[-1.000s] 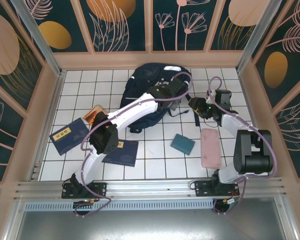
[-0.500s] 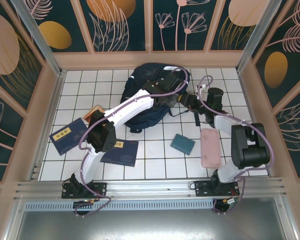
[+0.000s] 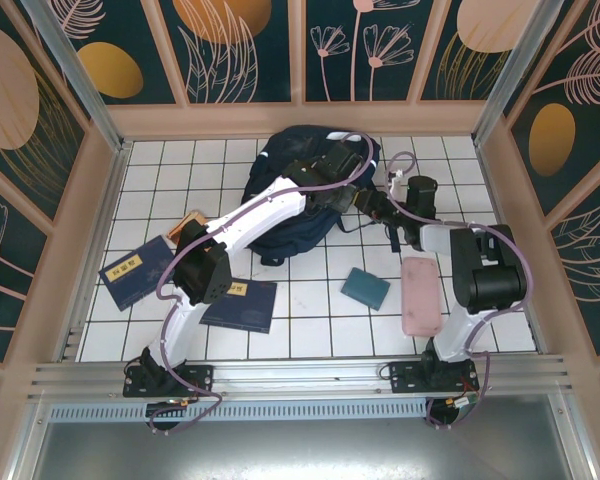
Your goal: Pack the student bag
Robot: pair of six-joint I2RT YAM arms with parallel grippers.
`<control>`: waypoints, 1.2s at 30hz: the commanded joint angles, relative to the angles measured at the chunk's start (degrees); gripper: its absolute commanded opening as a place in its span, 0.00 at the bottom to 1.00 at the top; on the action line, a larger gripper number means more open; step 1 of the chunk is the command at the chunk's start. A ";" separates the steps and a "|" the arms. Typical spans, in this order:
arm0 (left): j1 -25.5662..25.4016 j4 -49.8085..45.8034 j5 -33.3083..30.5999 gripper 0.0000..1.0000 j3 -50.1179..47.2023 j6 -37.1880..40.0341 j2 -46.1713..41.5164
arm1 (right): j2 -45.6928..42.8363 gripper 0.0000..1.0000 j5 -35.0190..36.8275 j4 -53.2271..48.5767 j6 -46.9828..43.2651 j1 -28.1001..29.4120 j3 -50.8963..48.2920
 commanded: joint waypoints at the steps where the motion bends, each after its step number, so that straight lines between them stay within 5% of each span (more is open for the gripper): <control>1: 0.60 2.05 -1.12 0.00 2.93 -0.76 -4.76 | 0.32 0.30 0.17 -2.41 -7.67 -0.26 3.08; 5: 0.61 2.01 -1.43 0.00 2.79 -0.63 -5.04 | 0.51 0.34 5.87 -6.23 -12.41 -0.50 4.87; 14: 0.56 1.76 -2.30 0.00 2.49 -0.45 -5.47 | 2.06 0.40 5.68 -5.67 -19.18 -0.59 5.87; 29: 0.57 1.53 -1.43 0.00 2.40 -0.41 -5.91 | 3.84 0.28 -0.11 -9.54 -27.17 -0.58 10.61; 36: 0.61 1.64 -2.04 0.00 2.05 -0.59 -5.93 | 4.62 0.11 -3.65 -11.37 -29.34 -0.49 11.82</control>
